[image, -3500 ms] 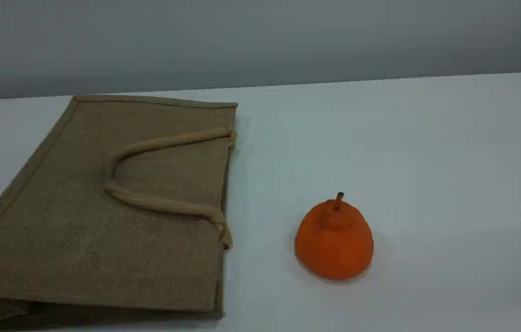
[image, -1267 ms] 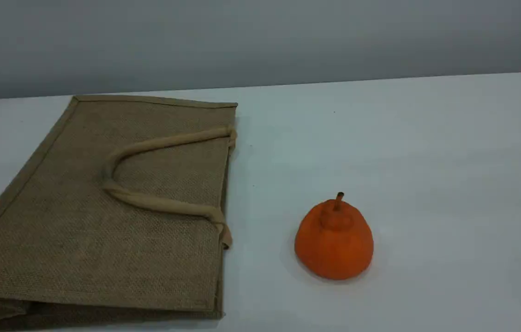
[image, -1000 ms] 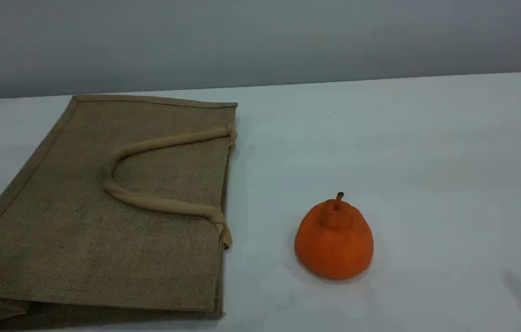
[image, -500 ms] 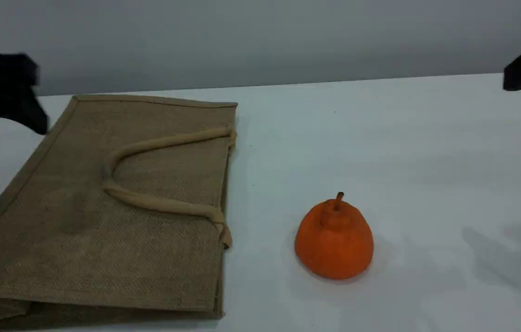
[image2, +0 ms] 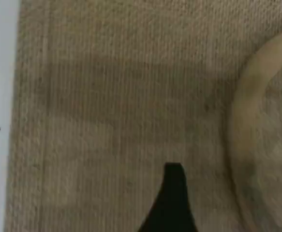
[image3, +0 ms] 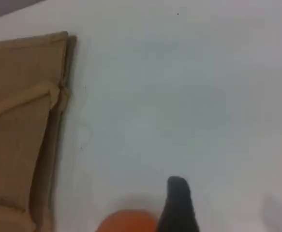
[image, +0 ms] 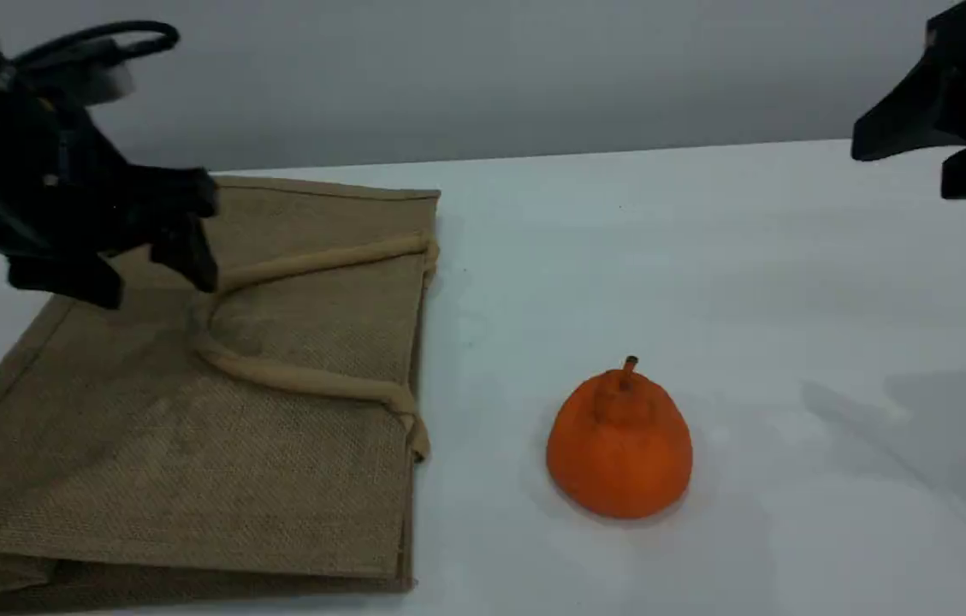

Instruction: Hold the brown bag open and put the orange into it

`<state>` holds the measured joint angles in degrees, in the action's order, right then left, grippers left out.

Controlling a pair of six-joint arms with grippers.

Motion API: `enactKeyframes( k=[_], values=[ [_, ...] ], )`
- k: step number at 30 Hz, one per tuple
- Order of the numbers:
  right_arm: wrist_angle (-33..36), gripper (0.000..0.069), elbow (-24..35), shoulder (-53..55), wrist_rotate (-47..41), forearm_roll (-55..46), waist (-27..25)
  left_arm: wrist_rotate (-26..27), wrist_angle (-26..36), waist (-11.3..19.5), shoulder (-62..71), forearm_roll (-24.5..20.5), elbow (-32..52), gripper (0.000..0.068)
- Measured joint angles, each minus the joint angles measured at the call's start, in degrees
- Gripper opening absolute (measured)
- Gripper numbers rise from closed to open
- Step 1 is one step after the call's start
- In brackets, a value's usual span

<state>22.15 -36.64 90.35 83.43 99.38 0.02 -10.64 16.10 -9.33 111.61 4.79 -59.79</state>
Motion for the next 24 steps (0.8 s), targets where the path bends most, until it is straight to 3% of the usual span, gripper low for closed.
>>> enactKeyframes(
  k=[16,20,24],
  values=[
    [0.53,0.0478,-2.06,0.62,1.24,0.14,0.0,-0.61,0.25,0.0,7.72,-0.16,-2.74,0.0546],
    [0.53,0.0478,-2.06,0.62,1.24,0.14,0.0,-0.61,0.2,0.0,8.38,-0.16,-2.74,0.0507],
    [0.53,0.0478,-2.06,0.62,1.24,0.14,0.0,-0.72,-0.19,0.0,8.37,-0.04,-2.74,0.0405]
  ],
)
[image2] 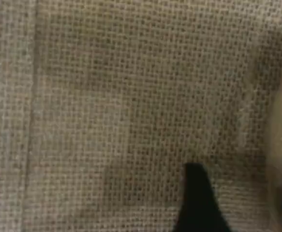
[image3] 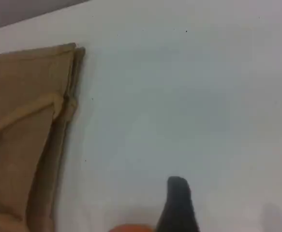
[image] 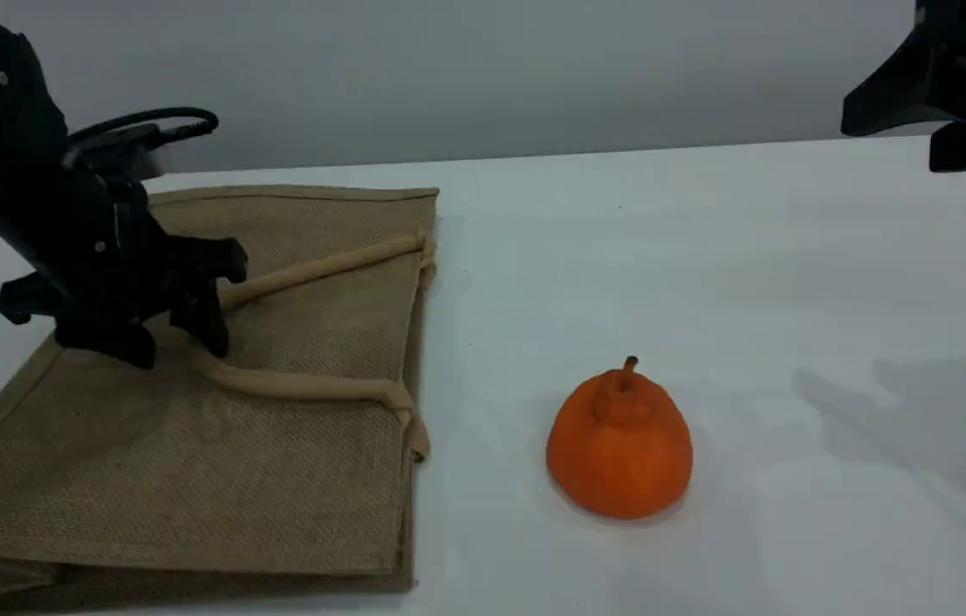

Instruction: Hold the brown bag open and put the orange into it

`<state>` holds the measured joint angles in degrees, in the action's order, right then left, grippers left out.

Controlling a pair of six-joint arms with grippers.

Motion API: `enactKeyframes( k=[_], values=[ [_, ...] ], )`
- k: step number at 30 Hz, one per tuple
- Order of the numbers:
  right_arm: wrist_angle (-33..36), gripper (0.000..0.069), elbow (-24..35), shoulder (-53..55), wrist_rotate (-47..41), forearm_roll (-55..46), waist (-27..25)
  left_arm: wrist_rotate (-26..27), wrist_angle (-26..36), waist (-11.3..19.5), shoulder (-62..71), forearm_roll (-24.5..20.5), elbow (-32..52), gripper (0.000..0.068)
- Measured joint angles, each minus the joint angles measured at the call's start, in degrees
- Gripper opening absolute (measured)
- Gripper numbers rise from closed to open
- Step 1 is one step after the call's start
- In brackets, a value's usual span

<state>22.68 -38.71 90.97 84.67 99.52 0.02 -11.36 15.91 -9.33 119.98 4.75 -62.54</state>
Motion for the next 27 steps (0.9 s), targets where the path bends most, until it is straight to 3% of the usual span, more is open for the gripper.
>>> enactKeyframes(
  k=[5,8,12,16,27],
  values=[
    [0.0,0.0478,0.0,-0.05,0.0,0.0,0.0,0.0,-0.73,0.0,0.0,0.0,0.0,0.019],
    [0.06,0.0478,0.0,-0.05,0.0,-0.05,0.0,-0.06,-1.87,0.0,0.0,0.0,0.0,0.0097],
    [2.99,0.0478,0.0,-0.05,0.71,-0.05,0.0,0.02,-2.03,0.0,-0.38,0.34,-0.07,0.0092],
    [7.52,0.0478,0.0,-0.05,1.56,-0.23,0.06,1.56,1.82,-1.15,-2.99,-0.14,-2.06,0.0092],
    [10.33,0.0478,1.83,-0.05,1.1,-1.15,1.02,8.01,21.48,-7.17,-15.24,-0.14,-14.25,0.0092]
  ],
)
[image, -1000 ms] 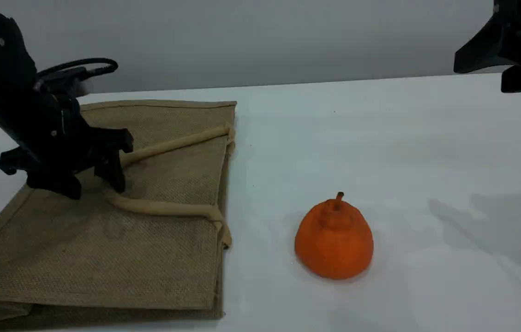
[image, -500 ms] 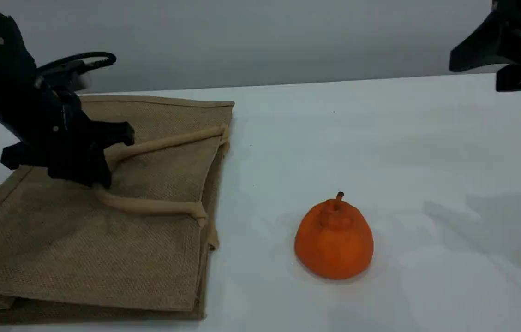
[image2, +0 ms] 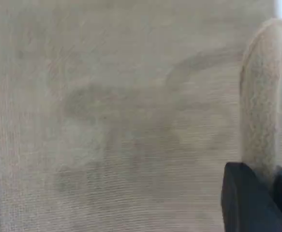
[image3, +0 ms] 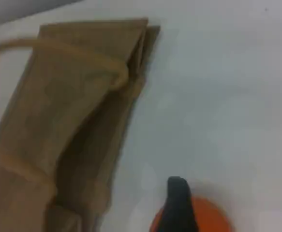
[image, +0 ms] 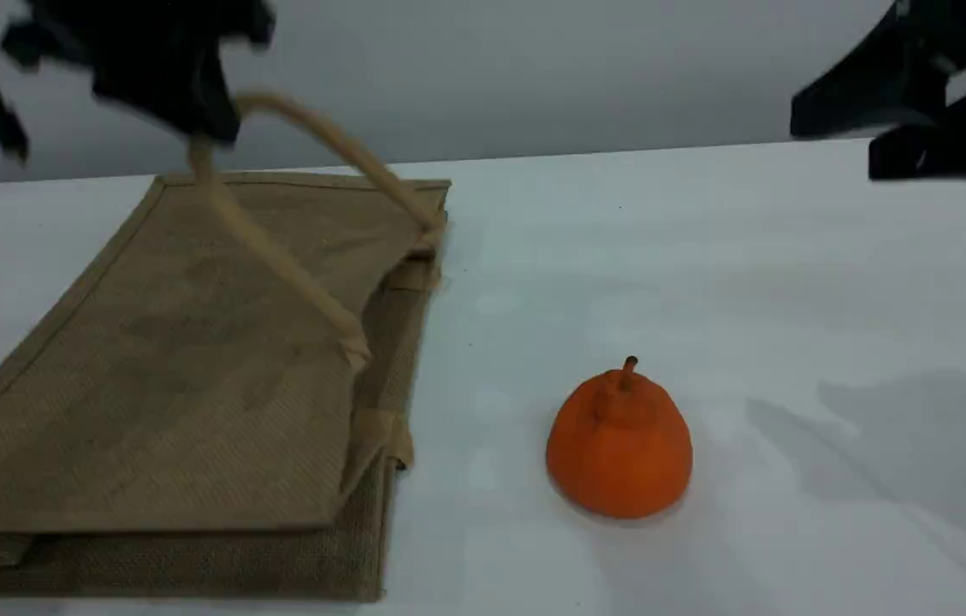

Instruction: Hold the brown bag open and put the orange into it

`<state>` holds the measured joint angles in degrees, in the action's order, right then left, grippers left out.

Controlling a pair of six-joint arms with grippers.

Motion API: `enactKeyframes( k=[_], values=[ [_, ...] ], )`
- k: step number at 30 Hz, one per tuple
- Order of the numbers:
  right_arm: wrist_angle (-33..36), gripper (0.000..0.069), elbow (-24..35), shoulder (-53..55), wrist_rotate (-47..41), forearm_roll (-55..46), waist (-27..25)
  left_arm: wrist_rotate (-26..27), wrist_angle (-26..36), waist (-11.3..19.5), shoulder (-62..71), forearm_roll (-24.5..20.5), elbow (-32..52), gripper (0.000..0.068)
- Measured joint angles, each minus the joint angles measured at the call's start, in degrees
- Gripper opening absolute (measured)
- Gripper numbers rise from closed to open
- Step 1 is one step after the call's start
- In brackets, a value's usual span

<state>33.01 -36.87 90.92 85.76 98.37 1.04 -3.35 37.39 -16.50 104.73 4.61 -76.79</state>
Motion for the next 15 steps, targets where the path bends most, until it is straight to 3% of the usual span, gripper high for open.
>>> enactKeyframes(
  k=[8,15],
  values=[
    [-4.66,0.0478,0.21,0.0,0.27,-0.96,8.22,3.35,12.41,-5.17,-6.69,0.0,-8.67,0.0092],
    [-12.62,0.0478,0.21,0.52,2.76,1.52,15.8,4.91,21.9,-6.04,-9.5,-0.26,-14.18,0.0092]
  ],
)
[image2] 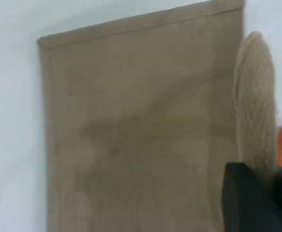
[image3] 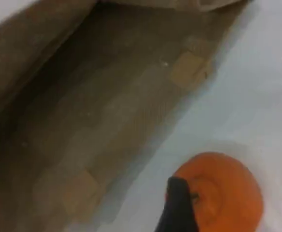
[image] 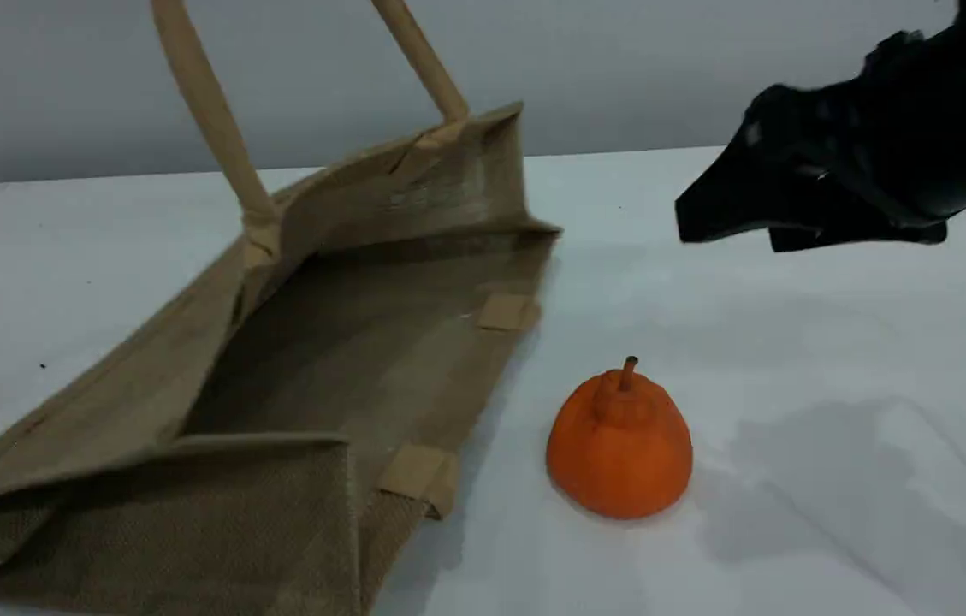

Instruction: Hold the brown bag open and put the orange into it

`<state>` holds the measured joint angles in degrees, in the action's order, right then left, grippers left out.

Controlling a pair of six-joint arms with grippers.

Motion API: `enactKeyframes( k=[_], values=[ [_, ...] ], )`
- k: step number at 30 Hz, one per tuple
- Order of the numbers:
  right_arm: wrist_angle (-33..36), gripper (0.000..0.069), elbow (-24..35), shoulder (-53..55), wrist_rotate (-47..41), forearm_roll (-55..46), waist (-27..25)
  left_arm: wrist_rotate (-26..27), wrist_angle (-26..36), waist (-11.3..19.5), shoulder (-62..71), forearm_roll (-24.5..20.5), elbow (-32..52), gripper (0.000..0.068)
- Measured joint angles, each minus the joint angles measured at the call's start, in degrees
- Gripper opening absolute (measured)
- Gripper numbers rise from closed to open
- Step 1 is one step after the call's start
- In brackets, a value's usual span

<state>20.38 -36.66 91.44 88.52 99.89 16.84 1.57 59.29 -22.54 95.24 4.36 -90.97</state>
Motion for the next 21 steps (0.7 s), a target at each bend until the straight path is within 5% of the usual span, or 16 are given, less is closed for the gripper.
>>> enactKeyframes(
  k=[7,21],
  values=[
    [-0.4,0.0478,-1.27,7.29,1.51,0.13,1.56,0.17,4.76,0.0,-2.47,-2.83,-1.1,0.0092],
    [5.21,0.0478,-7.85,22.74,1.46,0.11,1.56,0.07,4.83,0.0,-3.48,-2.84,-1.16,0.0092]
  ],
)
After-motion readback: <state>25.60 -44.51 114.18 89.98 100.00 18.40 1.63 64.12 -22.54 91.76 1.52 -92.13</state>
